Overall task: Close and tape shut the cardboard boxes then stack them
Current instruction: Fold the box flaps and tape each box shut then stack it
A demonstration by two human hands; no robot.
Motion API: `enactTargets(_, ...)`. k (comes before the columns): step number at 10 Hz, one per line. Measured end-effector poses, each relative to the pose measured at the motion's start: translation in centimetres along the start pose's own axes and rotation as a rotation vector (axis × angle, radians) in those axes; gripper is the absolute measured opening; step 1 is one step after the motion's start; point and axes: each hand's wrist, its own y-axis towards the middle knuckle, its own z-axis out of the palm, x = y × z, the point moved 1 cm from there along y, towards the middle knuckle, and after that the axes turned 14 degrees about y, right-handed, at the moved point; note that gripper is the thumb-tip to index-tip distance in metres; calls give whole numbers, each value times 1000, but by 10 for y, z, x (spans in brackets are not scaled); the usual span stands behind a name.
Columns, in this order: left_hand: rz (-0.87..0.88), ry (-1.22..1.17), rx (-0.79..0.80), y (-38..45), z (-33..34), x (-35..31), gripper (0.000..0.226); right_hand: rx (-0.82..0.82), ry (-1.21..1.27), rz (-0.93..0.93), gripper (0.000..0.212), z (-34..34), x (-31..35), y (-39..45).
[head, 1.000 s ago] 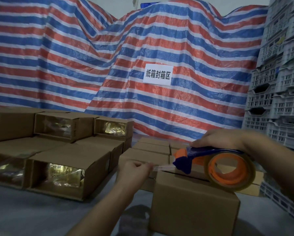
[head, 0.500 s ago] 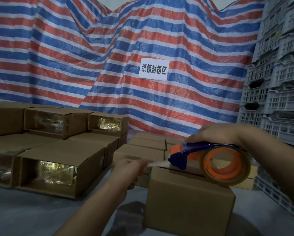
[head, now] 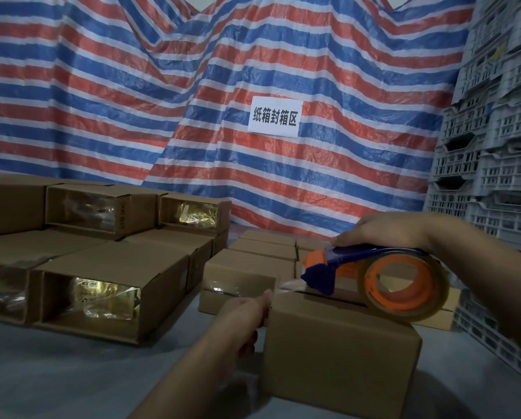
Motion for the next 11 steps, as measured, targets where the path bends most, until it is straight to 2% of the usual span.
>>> enactTargets(1,12,22,18,-2,0,1,37,-12,206,51,18,0,-6,3)
enactTargets(2,8,33,51,-5,-1,1,40,-28,115,31,18,1,-4,1)
enactTargets(3,-1,105,27,-6,-2,-3,46,-28,-24,66,31,-1,7,-4)
enactTargets(4,56,356,-40,-4,-7,-4,55,-27,51,123,39,-1,6,-4)
enactTargets(5,119,410,-179,0,-15,-7,55,-45,46,122,38,-1,4,-2)
enactTargets(6,252,301,-356,0,-25,-25,44,-34,11,85,30,1,6,-3)
enactTargets(7,354,370,-293,4,-19,-43,40,-30,203,82,16,3,-2,4)
enactTargets(8,275,457,-119,-1,-7,-48,31,-26,298,114,14,3,-6,6)
enactTargets(9,219,385,3,1,-4,-39,27,-44,293,138,19,3,-3,3)
enactTargets(10,163,368,20,3,-2,-37,33,-28,87,184,38,0,7,1)
enactTargets(11,133,420,6,0,-2,-41,36,-17,20,163,41,-3,12,-1)
